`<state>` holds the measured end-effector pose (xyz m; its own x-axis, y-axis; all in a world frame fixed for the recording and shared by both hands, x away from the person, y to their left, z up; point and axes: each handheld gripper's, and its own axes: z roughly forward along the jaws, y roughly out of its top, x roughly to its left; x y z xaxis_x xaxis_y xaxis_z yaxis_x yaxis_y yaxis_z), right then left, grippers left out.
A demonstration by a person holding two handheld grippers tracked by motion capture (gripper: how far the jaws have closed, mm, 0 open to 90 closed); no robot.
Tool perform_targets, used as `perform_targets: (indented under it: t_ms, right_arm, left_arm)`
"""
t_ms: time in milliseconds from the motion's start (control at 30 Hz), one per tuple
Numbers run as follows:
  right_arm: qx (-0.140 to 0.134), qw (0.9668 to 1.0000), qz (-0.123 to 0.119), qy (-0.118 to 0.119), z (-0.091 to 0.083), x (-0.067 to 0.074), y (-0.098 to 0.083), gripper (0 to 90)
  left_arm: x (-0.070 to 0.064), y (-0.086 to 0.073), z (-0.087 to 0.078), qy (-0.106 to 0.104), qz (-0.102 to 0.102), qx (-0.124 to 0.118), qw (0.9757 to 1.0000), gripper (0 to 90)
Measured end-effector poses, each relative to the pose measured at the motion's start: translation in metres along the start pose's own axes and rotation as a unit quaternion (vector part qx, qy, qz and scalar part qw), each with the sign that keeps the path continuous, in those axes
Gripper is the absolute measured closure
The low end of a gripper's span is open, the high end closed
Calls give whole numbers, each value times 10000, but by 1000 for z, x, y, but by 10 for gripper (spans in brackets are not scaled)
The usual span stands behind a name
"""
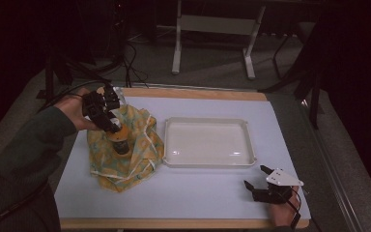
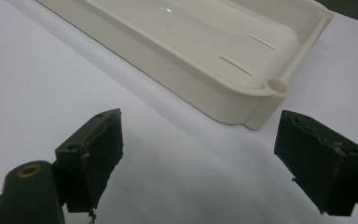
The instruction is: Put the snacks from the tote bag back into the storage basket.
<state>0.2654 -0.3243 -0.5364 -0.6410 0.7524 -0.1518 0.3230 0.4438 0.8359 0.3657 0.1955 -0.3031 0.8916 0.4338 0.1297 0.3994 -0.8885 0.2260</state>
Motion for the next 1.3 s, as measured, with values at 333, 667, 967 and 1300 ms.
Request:
perform_targets:
  t_ms: [333, 667, 967, 1300]
  right_arm:
    - [2, 10000, -3, 1, 0, 0, 0, 151]
    - [1, 10000, -4, 2, 0, 0, 0, 151]
    - [-15, 10000, 0, 4, 0, 0, 0, 151]
    - [-13, 10000, -9, 2, 0, 0, 0, 151]
  left_arm:
    - [-3, 10, -19, 68, 99, -26, 9999, 588]
    - [-5, 19, -28, 79, 189, -8, 9998, 588]
    - [-7, 26, -36, 77, 231, -5, 9997, 588]
    - [-10, 40, -35, 0, 363, 34, 9993, 588]
